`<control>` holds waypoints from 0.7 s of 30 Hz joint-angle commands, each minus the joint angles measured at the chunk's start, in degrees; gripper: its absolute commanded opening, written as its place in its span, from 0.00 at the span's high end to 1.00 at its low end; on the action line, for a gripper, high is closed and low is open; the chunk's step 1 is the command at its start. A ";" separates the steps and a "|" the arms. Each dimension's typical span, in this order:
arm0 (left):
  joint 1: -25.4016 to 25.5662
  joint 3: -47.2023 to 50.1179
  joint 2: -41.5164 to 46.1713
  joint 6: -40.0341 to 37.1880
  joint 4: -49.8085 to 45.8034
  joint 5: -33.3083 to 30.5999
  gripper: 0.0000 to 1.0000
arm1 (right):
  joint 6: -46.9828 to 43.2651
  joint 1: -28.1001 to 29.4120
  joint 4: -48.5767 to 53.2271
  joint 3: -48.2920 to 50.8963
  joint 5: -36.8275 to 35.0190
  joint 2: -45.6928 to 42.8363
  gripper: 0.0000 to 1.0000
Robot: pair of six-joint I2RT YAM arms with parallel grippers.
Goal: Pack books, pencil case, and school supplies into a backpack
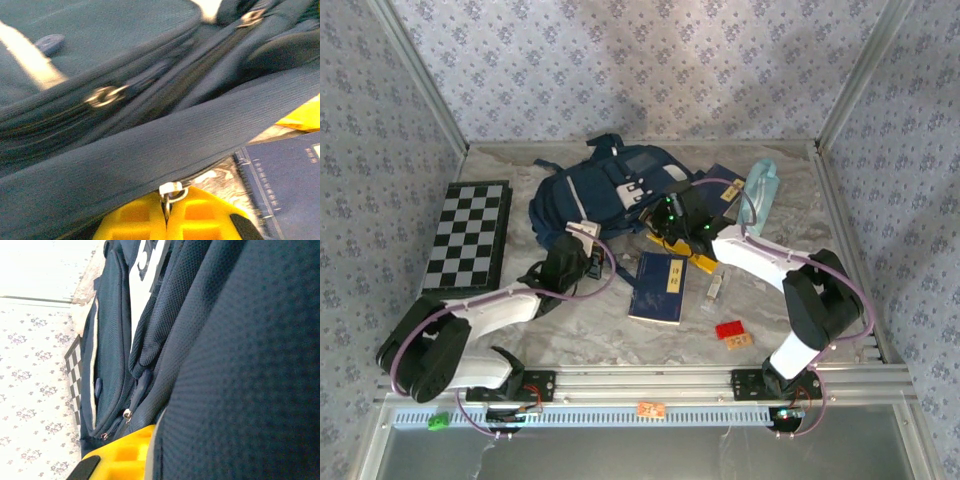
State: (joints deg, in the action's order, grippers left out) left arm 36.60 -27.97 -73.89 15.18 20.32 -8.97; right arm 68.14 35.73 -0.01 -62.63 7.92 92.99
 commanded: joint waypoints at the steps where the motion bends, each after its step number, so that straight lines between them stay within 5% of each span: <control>1: -1.34 -0.94 2.50 3.33 -8.58 -5.11 1.00 | -5.42 -1.75 1.50 -3.87 -1.41 -1.20 1.00; 5: -0.23 -1.10 2.83 6.65 -8.54 -0.28 1.00 | -5.38 -4.44 -1.89 -3.47 3.39 1.17 1.00; 12: 7.34 -6.27 -1.02 9.61 -8.02 5.93 1.00 | -12.39 -7.14 6.36 -15.78 7.56 9.79 0.96; 17: 7.61 -12.23 -6.17 9.97 -9.33 5.41 1.00 | -14.95 -9.40 10.39 -19.70 12.73 12.75 0.60; 21: 7.35 -16.55 -9.09 9.43 -12.18 5.01 1.00 | -16.07 -9.36 11.69 -12.77 14.45 6.55 0.38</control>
State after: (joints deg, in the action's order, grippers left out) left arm 43.53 -40.86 -82.11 24.75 9.41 -5.32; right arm 54.04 26.04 10.17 -78.46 19.14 104.66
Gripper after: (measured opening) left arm 0.048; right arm 0.597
